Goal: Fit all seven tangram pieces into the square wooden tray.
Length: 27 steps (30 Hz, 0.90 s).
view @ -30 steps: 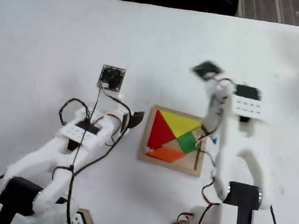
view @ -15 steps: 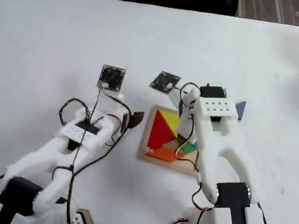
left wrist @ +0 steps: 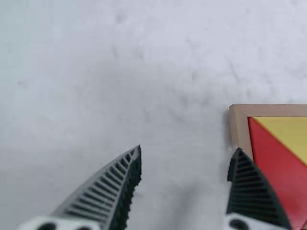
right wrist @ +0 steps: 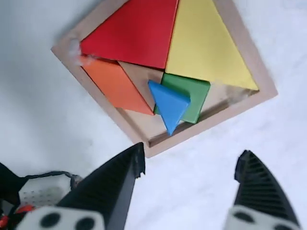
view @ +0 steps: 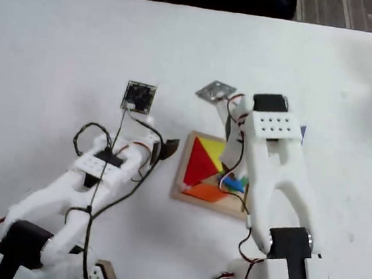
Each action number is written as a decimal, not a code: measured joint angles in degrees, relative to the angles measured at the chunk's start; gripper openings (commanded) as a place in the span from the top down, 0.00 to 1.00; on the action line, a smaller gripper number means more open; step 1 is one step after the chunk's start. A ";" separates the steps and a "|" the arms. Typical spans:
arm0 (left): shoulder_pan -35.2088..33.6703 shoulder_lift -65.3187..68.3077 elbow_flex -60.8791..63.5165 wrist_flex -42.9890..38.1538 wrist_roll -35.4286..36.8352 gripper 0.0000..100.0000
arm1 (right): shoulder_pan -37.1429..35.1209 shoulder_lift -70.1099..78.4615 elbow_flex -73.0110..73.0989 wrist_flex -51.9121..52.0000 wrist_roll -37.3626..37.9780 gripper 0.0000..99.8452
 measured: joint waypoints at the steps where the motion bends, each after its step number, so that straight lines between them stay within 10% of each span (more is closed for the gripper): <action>1: 0.00 0.00 0.00 0.00 0.00 0.71 | 0.00 0.00 -1.23 1.23 -1.67 0.71; 11: 0.00 0.00 0.00 0.00 0.00 0.71 | 3.43 -13.45 0.88 2.99 -10.64 0.98; 27: 0.00 0.00 0.00 0.00 0.00 0.71 | 17.49 -35.60 23.82 1.41 -5.80 0.95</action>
